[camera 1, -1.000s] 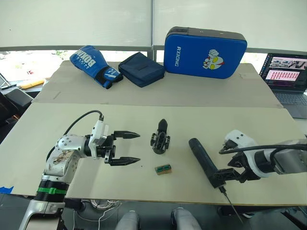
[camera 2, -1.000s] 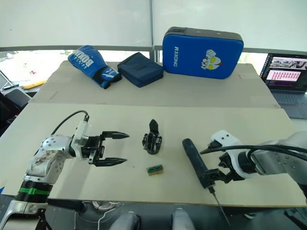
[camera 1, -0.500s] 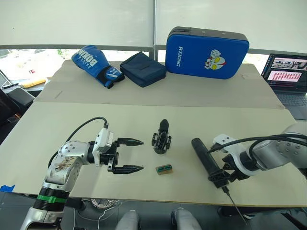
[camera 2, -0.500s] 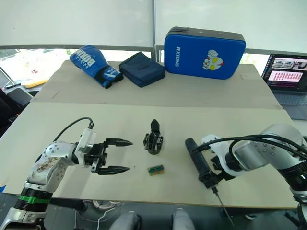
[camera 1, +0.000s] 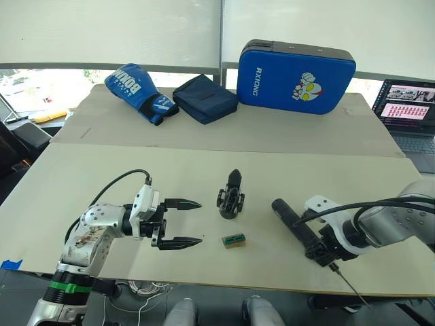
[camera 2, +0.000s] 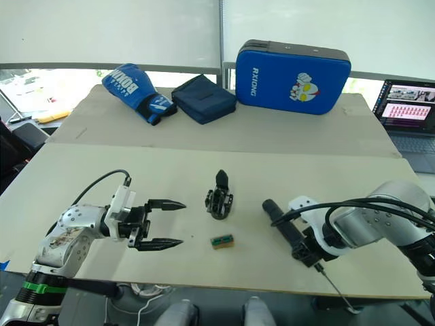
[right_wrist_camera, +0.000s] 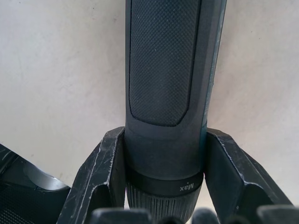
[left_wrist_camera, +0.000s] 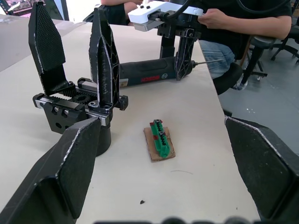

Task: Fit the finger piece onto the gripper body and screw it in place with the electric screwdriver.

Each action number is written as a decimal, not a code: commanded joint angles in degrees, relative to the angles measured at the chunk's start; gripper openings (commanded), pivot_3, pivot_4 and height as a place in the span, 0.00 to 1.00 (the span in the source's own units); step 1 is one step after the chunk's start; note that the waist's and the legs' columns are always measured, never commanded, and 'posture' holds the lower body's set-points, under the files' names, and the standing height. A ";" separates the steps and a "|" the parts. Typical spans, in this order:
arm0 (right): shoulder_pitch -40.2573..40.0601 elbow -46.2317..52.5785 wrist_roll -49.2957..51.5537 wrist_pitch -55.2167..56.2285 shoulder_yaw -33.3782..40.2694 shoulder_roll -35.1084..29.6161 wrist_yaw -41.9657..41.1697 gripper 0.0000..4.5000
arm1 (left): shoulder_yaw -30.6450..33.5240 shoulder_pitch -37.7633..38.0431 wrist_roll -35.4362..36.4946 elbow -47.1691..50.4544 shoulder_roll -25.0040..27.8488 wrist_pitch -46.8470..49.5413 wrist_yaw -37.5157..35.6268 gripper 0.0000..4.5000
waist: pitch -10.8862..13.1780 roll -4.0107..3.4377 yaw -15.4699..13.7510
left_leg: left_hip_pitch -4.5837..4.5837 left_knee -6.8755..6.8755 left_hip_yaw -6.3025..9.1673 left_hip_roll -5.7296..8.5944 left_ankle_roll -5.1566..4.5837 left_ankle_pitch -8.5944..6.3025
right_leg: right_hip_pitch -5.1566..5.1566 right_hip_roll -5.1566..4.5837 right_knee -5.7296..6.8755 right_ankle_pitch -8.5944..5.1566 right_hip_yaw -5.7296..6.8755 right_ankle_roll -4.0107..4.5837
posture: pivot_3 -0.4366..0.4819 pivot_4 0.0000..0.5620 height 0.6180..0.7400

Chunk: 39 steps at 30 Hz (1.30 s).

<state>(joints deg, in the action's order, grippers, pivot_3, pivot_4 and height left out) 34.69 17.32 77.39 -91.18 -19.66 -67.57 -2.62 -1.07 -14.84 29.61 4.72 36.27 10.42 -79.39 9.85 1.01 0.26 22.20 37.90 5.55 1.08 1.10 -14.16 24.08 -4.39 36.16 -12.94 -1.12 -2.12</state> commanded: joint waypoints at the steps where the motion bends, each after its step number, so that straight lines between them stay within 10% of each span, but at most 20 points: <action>1: -2.04 0.09 0.18 -1.32 -0.64 -2.11 -2.25 0.43 | 1.29 -0.08 1.28 1.73 1.09 -0.04 -0.36 1.00 | 0.00 0.00 -0.19 | 0.00 0.00 0.00 0.01 0.00 0.00 | 0.00 -0.01 0.00 0.00 0.00 0.00 | 0.48 0.27 1.00; 14: 3.47 -4.89 0.87 0.40 22.83 -15.08 -24.91 0.43 | 0.98 -3.02 1.38 -3.72 1.28 -0.37 -3.15 1.00 | 0.16 -0.41 0.65 | 0.08 0.03 -0.05 -0.04 0.00 0.00 | 0.14 0.05 0.03 0.04 -0.02 0.01 | 0.48 0.27 1.00; 24: -14.58 12.71 -7.49 30.70 52.16 10.84 -32.12 0.43 | 0.61 -3.96 0.63 -7.35 0.99 -0.40 -4.20 1.00 | 0.15 -0.25 0.43 | 0.11 0.09 -0.14 0.02 -0.01 0.00 | 0.14 -0.01 0.11 0.10 -0.13 -0.09 | 0.48 0.27 1.00; 39: -25.91 26.92 -32.44 65.80 33.21 32.59 -43.08 0.43 | -2.60 1.14 -6.85 -9.40 -4.07 -7.90 1.79 1.00 | 0.14 -0.28 0.69 | -0.06 0.09 -0.16 0.03 0.01 0.01 | 0.09 0.02 0.20 0.12 -0.23 -0.10 | 0.48 0.27 1.00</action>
<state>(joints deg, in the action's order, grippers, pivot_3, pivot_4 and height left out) 8.17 43.08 47.23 -30.89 13.82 -35.67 -44.07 -3.61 -13.86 23.31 -5.05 32.39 3.68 -78.83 9.99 0.73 0.95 22.12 38.00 5.39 1.11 1.11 -14.15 24.14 -4.37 36.35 -12.82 -1.35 -2.22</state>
